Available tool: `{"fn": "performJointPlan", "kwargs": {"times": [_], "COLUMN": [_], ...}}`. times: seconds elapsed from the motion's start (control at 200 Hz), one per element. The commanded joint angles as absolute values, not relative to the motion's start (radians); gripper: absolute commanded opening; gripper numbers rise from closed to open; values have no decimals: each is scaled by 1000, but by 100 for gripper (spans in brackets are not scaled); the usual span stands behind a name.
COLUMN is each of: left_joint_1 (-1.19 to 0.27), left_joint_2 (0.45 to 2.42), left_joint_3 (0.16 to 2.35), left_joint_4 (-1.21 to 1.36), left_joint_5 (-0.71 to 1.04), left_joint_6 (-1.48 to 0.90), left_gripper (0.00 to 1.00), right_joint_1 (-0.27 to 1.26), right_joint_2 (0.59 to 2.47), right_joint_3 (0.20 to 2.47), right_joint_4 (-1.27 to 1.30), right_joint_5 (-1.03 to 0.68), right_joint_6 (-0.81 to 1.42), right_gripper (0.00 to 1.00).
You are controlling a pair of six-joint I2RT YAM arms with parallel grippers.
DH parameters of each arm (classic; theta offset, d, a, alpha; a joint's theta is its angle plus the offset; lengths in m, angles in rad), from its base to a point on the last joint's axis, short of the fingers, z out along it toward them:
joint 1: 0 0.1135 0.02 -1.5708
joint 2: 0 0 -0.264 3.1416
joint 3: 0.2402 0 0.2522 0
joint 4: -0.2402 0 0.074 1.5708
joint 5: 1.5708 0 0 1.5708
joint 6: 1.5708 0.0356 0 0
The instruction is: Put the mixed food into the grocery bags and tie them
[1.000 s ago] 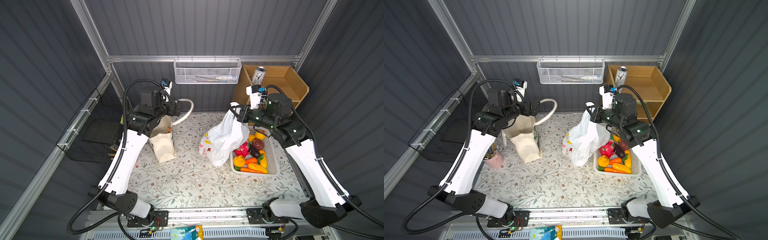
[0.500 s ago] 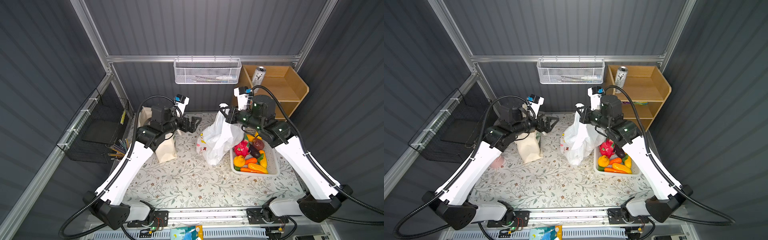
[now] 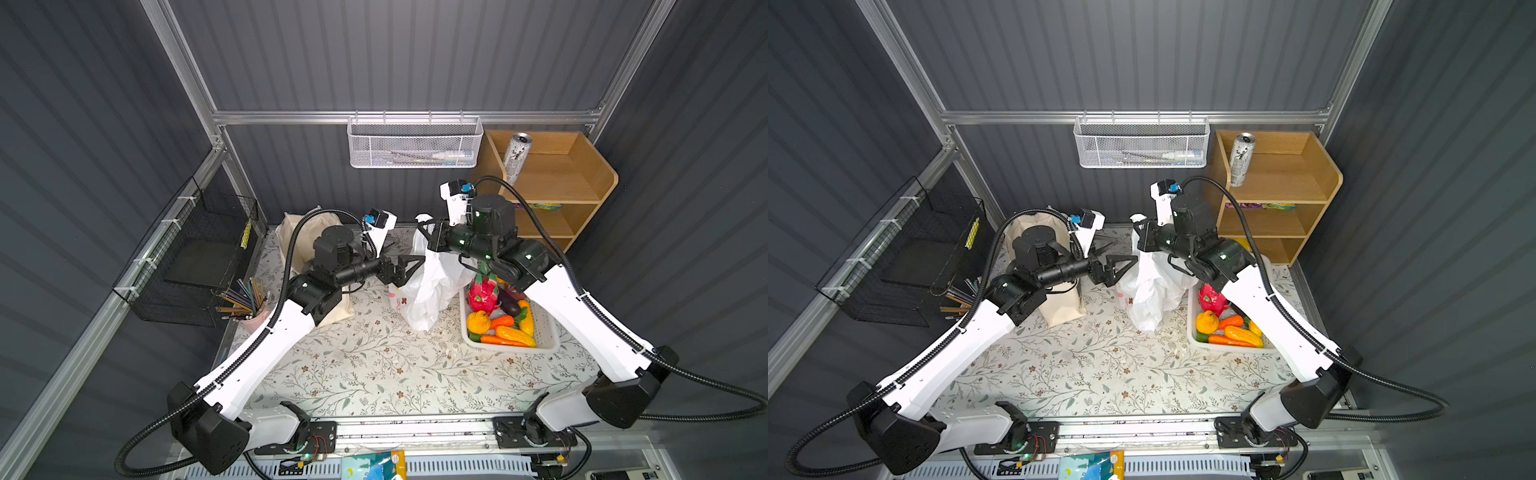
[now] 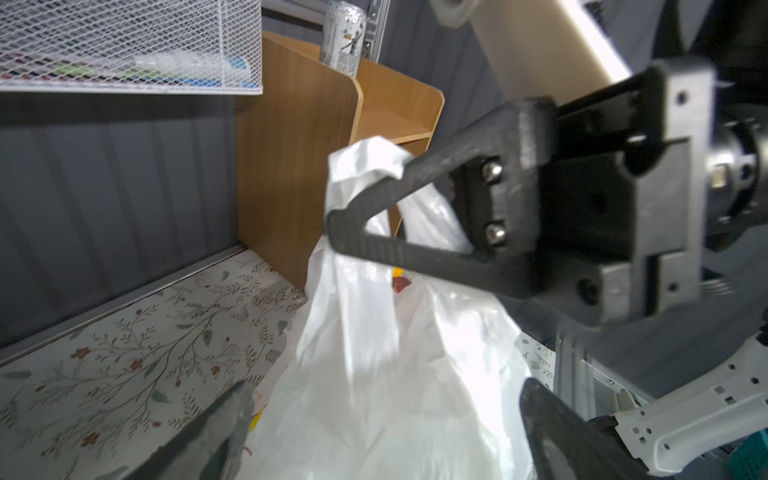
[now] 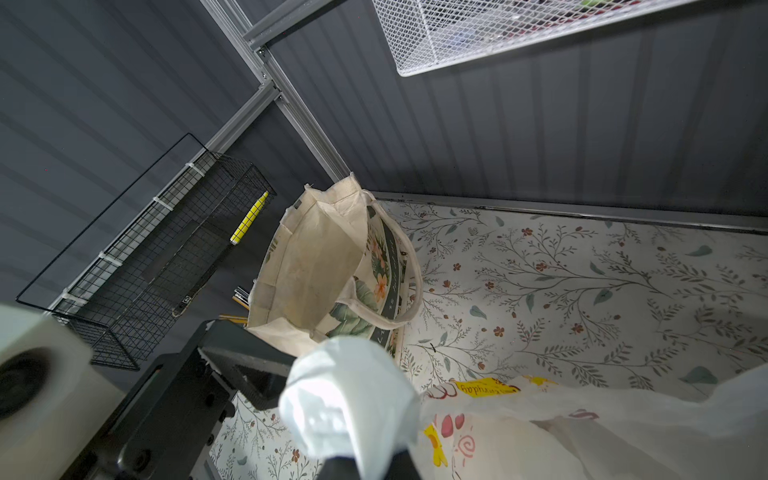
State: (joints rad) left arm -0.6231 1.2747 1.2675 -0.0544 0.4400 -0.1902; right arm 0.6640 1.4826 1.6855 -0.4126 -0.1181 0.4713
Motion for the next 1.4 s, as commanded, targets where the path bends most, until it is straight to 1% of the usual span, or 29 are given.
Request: {"fn": "performJointPlan", "kwargs": {"times": [0.0,0.23,0.33,0.375,0.47,0.53,0.615,0.685,0.705,0.795,0.81,0.85,0.896,0.916,0.941,1.001,1.036,1.101,1.156,1.171,1.226,1.291,1.391], "left_joint_1": [-641,-685,-701,-707,-719,-724,-724,-725,-725,-726,-725,-725,-724,-724,-723,-719,-713,-692,-666,-657,-621,-583,-556], "left_joint_2": [1289,1355,1369,1373,1389,1400,1411,1418,1420,1438,1440,1442,1444,1444,1443,1436,1432,1426,1421,1420,1419,1421,1424], "left_joint_3": [1258,1252,1226,1209,1189,1175,1158,1144,1143,1147,1150,1155,1168,1175,1183,1202,1213,1228,1229,1230,1232,1231,1246], "left_joint_4": [36,71,119,155,218,264,331,386,401,424,424,413,381,359,333,267,230,176,155,152,148,149,129], "left_joint_5": [497,406,337,277,226,198,187,188,190,222,229,248,271,280,289,322,375,444,514,537,621,701,789], "left_joint_6": [-222,-201,-202,-213,-235,-251,-286,-313,-320,-334,-334,-328,-313,-301,-284,-249,-233,-218,-222,-226,-251,-279,-292], "left_gripper": [100,100,100,100,99,91,70,58,53,24,20,11,0,0,0,0,0,0,0,0,0,0,0], "right_joint_1": [677,691,693,696,696,697,698,698,698,698,698,697,690,683,673,638,613,556,503,486,427,360,312], "right_joint_2": [1492,1506,1502,1500,1496,1495,1494,1493,1491,1490,1489,1488,1484,1482,1477,1452,1436,1404,1374,1367,1350,1340,1354], "right_joint_3": [1720,1729,1722,1716,1705,1700,1693,1684,1681,1676,1678,1686,1702,1711,1722,1732,1732,1726,1700,1692,1669,1640,1632], "right_joint_4": [-394,-394,-366,-361,-350,-347,-343,-335,-333,-328,-329,-338,-354,-362,-374,-382,-381,-374,-344,-332,-303,-247,-211], "right_joint_5": [-94,-91,-91,-91,-89,-88,-87,-87,-87,-87,-86,-80,-74,-77,-81,-111,-142,-225,-321,-376,-495,-671,-838], "right_joint_6": [480,480,484,487,497,502,513,521,522,525,523,510,490,481,469,445,434,412,394,391,379,380,370], "right_gripper": [0,0,0,0,0,0,0,0,0,0,2,13,30,37,44,56,61,68,71,72,77,78,81]}}
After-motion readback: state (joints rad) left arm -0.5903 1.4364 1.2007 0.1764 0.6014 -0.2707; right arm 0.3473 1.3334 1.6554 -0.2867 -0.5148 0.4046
